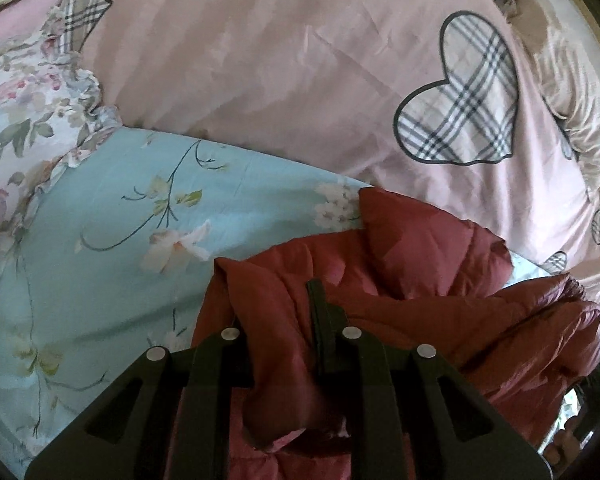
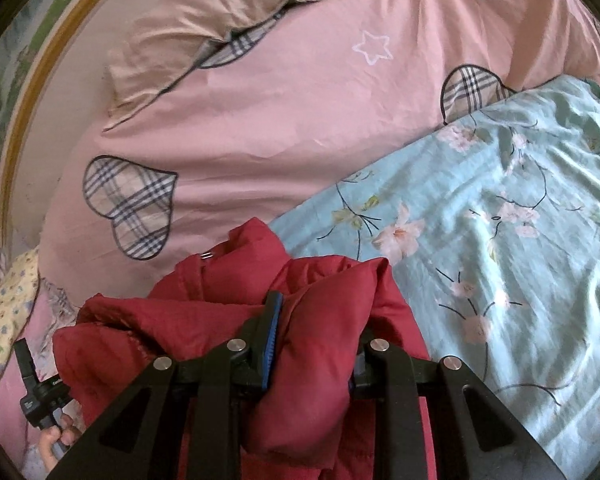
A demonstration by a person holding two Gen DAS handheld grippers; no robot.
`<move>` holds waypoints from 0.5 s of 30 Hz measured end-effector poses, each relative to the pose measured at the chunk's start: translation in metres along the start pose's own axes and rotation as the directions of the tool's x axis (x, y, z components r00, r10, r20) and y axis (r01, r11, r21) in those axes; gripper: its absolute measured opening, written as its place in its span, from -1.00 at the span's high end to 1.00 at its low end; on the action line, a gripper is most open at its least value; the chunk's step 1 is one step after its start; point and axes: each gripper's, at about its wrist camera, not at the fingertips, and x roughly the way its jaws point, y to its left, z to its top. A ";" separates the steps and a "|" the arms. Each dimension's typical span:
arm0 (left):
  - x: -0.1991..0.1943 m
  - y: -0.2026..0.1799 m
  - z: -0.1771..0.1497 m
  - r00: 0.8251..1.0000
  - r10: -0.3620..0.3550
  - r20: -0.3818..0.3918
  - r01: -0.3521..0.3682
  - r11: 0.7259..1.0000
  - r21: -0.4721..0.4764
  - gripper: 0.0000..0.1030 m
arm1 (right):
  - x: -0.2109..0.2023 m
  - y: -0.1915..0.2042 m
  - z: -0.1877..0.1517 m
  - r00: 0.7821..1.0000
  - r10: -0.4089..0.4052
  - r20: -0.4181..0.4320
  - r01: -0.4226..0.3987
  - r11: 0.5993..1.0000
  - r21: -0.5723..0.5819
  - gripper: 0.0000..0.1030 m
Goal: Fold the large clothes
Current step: 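Fold the hem toward the collar with both grippers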
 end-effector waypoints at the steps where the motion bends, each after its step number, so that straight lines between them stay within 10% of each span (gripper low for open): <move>1: 0.005 0.000 0.001 1.000 0.003 -0.001 -0.003 1.000 0.000 0.67 | 0.006 -0.001 0.001 1.000 -0.008 -0.002 0.008 1.000 0.003 0.52; 15: 0.070 -0.001 0.011 0.998 0.049 -0.026 -0.049 0.999 0.003 0.61 | 0.076 -0.006 0.004 0.993 -0.113 -0.033 0.112 0.993 -0.047 0.52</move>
